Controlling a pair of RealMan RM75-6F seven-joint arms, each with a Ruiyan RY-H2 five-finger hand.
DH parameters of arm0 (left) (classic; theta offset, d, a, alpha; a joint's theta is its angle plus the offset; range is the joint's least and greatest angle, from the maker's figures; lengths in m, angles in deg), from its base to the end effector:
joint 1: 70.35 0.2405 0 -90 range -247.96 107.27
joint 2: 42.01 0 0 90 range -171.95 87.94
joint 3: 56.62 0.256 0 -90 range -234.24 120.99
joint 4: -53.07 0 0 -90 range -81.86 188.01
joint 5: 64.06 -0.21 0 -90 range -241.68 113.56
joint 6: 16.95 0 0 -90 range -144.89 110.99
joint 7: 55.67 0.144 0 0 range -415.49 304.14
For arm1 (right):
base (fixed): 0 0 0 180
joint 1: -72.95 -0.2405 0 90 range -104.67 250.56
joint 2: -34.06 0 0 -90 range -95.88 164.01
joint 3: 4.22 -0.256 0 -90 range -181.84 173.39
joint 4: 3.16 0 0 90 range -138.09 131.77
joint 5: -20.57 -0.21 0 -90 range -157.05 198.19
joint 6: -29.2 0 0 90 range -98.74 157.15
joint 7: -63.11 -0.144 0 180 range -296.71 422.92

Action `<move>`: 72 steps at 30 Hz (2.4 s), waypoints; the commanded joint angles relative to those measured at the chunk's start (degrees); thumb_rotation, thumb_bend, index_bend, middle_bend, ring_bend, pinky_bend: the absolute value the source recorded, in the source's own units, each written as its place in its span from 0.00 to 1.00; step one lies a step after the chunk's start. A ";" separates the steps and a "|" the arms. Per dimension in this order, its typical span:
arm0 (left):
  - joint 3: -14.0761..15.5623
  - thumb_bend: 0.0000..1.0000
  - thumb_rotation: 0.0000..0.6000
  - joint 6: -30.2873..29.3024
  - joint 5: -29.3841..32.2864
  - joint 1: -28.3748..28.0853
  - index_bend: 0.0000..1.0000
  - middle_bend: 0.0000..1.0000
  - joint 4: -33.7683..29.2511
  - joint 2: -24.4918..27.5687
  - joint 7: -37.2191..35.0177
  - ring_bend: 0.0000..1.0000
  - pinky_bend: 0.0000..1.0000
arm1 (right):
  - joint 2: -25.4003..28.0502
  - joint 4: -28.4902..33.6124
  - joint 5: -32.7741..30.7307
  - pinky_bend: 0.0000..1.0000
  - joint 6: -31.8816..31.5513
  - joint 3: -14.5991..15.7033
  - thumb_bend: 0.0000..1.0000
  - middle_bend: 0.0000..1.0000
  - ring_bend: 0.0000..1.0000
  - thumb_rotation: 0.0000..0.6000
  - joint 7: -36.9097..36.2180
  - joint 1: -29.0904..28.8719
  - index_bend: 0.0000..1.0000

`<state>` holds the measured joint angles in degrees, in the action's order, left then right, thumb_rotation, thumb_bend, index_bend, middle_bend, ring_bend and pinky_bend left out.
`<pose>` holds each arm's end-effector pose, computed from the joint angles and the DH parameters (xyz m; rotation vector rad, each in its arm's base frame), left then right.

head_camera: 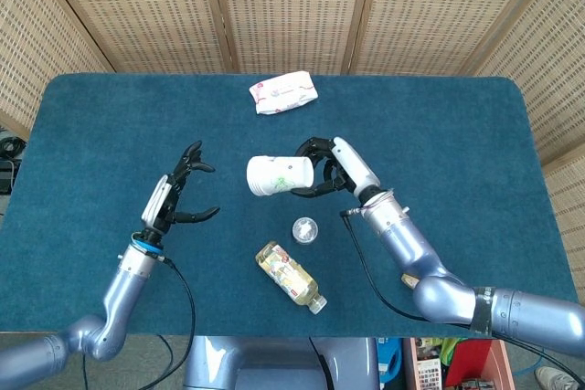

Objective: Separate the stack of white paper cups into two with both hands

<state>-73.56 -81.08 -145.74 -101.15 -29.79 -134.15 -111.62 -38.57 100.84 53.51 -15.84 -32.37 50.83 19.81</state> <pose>-0.1549 0.3262 0.0097 -1.0691 -1.9804 -1.9241 -0.0362 -0.3838 0.0722 1.3954 -1.8987 1.4415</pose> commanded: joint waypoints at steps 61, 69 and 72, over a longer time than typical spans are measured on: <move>-0.40 0.28 1.00 2.99 1.76 -9.85 0.51 0.00 2.92 -5.39 -1.30 0.00 0.00 | 1.55 0.01 1.78 0.75 0.96 1.59 0.21 0.64 0.51 1.00 -2.77 1.10 0.76; -0.06 0.29 1.00 3.77 1.45 -10.71 0.52 0.00 3.03 -5.56 -1.43 0.00 0.00 | 1.79 -0.10 1.85 0.75 1.07 1.67 0.21 0.64 0.51 1.00 -3.06 1.30 0.76; -0.03 0.30 1.00 3.85 1.55 -10.89 0.53 0.00 3.22 -5.77 -1.44 0.00 0.00 | 1.79 -0.20 1.95 0.75 1.20 1.71 0.21 0.64 0.51 1.00 -3.14 1.31 0.76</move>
<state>-73.59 -77.23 -144.21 -112.02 -26.59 -139.89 -113.07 -36.78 100.64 55.45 -14.65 -30.66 47.69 21.12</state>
